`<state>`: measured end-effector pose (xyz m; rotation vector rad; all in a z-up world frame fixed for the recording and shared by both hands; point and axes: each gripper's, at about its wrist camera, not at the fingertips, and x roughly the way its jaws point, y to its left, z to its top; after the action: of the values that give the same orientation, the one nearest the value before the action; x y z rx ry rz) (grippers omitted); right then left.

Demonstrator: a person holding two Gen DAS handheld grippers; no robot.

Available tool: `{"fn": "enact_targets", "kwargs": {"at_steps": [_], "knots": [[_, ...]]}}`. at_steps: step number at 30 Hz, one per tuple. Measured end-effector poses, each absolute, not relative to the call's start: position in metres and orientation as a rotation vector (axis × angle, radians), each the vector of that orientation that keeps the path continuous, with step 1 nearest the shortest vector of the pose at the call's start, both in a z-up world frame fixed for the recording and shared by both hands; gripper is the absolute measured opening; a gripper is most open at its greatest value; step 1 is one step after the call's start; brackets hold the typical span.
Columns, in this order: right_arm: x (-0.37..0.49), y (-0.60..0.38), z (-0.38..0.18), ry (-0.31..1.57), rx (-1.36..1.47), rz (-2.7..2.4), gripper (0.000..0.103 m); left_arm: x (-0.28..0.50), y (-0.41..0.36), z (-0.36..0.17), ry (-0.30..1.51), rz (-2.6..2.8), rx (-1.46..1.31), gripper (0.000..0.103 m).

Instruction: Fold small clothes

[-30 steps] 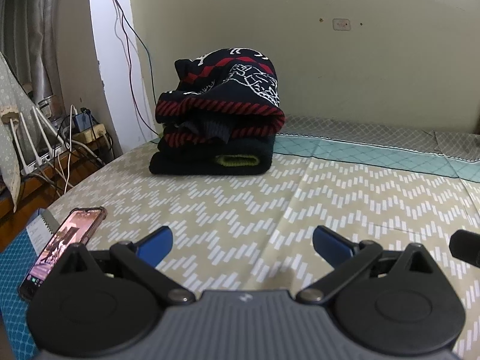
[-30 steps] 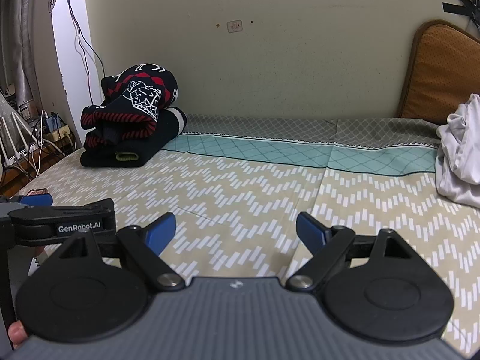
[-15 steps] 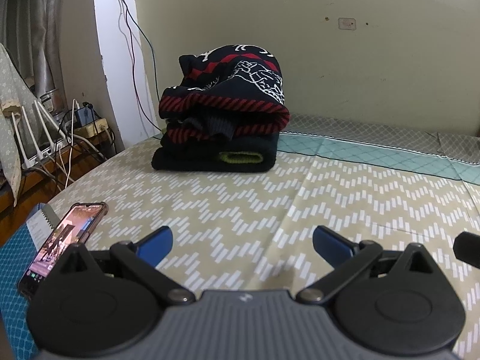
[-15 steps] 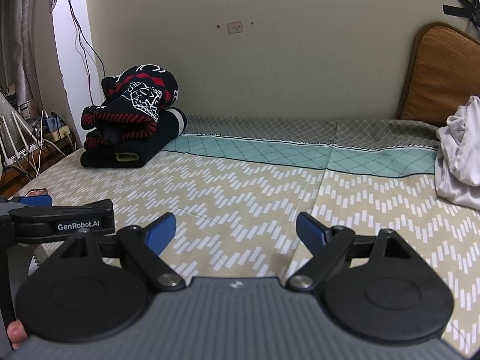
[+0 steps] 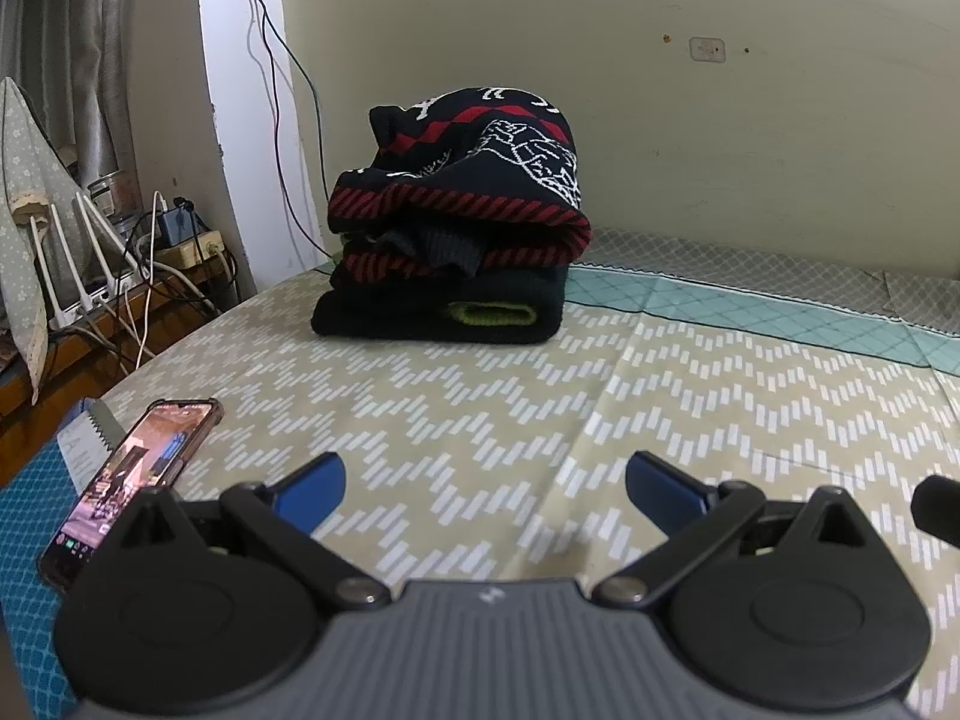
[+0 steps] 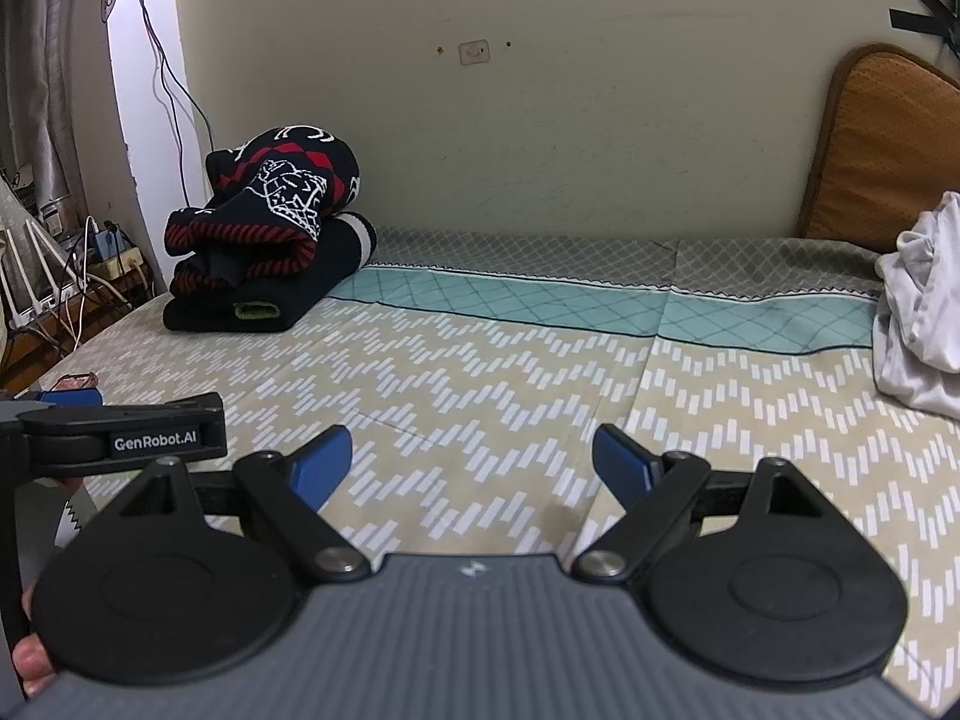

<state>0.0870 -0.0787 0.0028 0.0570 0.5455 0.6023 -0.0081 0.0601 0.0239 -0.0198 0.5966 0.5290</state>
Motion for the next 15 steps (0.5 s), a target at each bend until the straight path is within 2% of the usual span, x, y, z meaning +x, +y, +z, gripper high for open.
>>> {"fn": "enact_targets", "kwargs": {"at_steps": [15], "knots": [[0.0865,-0.0778,0.0024,0.544,0.051,0.607,0.089,-0.0090,0.0655,0.0232,0.608,0.550,-0.065,0.103]]}}
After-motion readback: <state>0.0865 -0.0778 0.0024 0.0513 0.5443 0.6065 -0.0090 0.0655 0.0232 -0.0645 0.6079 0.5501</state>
